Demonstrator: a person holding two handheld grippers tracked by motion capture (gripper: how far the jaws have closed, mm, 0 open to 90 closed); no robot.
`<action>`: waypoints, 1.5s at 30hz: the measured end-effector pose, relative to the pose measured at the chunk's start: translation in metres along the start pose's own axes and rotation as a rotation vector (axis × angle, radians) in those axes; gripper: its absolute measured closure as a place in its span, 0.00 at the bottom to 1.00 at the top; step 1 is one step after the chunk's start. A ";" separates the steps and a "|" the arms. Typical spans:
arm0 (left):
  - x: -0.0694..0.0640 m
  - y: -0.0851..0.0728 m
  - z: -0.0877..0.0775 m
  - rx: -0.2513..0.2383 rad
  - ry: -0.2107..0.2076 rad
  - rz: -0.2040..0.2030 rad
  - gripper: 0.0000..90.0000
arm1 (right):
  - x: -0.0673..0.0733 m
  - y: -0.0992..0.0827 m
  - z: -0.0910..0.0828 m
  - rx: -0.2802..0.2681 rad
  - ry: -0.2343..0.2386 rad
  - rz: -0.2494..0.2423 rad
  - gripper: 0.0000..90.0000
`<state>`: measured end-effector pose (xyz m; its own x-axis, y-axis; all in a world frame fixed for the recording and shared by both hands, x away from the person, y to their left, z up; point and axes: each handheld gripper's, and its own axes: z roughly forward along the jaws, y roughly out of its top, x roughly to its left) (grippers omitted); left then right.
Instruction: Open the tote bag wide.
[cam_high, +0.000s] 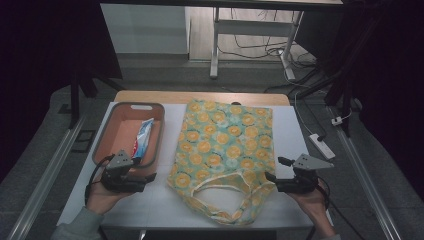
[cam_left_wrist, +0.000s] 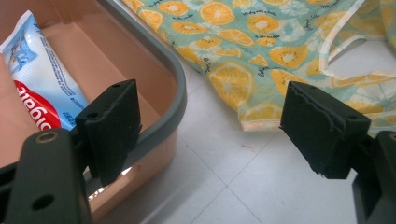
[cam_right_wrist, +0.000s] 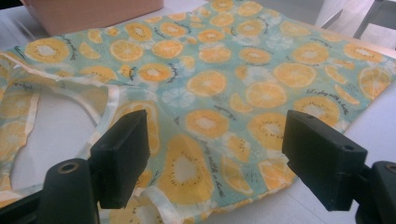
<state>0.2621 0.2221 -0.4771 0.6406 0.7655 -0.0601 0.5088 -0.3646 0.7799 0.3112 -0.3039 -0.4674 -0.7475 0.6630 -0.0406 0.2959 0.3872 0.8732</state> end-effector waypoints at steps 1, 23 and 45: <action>0.000 0.000 0.000 0.002 0.000 0.001 0.22 | 0.000 0.000 0.000 -0.004 0.001 0.001 0.26; 0.001 0.004 -0.007 -0.019 -0.005 -0.003 0.23 | 0.004 0.002 0.000 0.006 -0.011 -0.011 0.28; -0.035 0.079 0.014 0.025 -0.116 0.173 0.23 | 0.006 0.013 -0.005 -0.031 -0.006 -0.014 0.30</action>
<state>0.2879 0.1590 -0.4227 0.7808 0.6248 0.0007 0.3988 -0.4991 0.7693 0.3073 -0.2980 -0.4544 -0.7475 0.6619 -0.0555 0.2674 0.3764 0.8870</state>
